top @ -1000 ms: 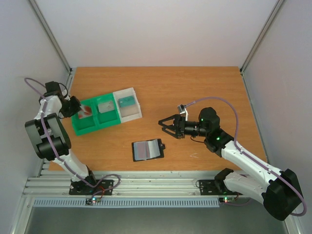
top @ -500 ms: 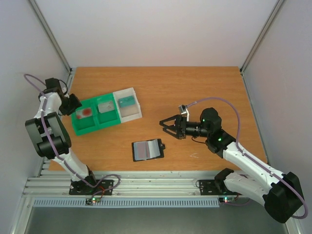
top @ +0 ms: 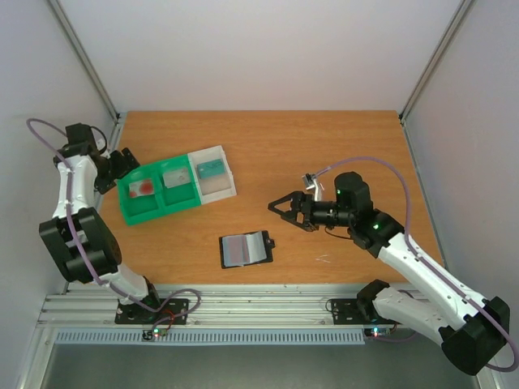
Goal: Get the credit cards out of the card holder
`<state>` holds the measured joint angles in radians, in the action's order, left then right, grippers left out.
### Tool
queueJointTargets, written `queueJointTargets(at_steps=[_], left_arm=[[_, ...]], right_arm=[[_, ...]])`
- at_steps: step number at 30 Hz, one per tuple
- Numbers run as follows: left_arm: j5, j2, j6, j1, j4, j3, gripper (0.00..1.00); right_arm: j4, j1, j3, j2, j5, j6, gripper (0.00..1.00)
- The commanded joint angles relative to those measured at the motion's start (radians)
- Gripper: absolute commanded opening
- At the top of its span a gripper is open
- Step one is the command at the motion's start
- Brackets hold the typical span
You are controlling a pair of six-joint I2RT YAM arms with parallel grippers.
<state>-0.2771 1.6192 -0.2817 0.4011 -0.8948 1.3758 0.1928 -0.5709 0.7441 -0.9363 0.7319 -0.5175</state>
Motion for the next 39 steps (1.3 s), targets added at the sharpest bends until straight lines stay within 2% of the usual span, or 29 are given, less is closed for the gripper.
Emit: queueJointTargets(at_steps=[1, 4, 6, 11, 19, 28, 33, 39], left_arm=[[-0.067, -0.073, -0.012, -0.011, -0.069, -0.046, 0.99], [-0.147, -0.108, -0.022, -0.024, -0.062, -0.101, 0.99], [-0.167, -0.127, -0.019, -0.031, -0.078, -0.130, 0.94], [-0.244, -0.206, -0.036, -0.061, -0.055, -0.210, 0.86], [-0.299, -0.313, -0.081, -0.197, -0.053, -0.322, 0.80], [-0.292, -0.400, -0.137, -0.460, -0.032, -0.440, 0.74], [-0.294, -0.415, -0.163, -0.569, -0.007, -0.492, 0.72], [-0.320, -0.474, -0.242, -0.640, 0.101, -0.570, 0.69]], right_arm=[[0.262, 0.004, 0.098, 0.005, -0.105, 0.150, 0.98], [0.361, 0.003, 0.138, -0.012, -0.163, 0.185, 0.98], [0.397, 0.003, 0.146, -0.021, -0.182, 0.196, 0.98], [0.391, 0.004, 0.132, -0.056, -0.157, 0.197, 0.97], [0.314, -0.029, 0.080, -0.142, -0.160, 0.172, 0.82], [0.260, -0.194, 0.131, -0.309, -0.253, 0.170, 0.58], [0.215, -0.258, 0.147, -0.397, -0.317, 0.157, 0.45], [0.121, -0.304, 0.149, -0.499, -0.326, 0.138, 0.38]])
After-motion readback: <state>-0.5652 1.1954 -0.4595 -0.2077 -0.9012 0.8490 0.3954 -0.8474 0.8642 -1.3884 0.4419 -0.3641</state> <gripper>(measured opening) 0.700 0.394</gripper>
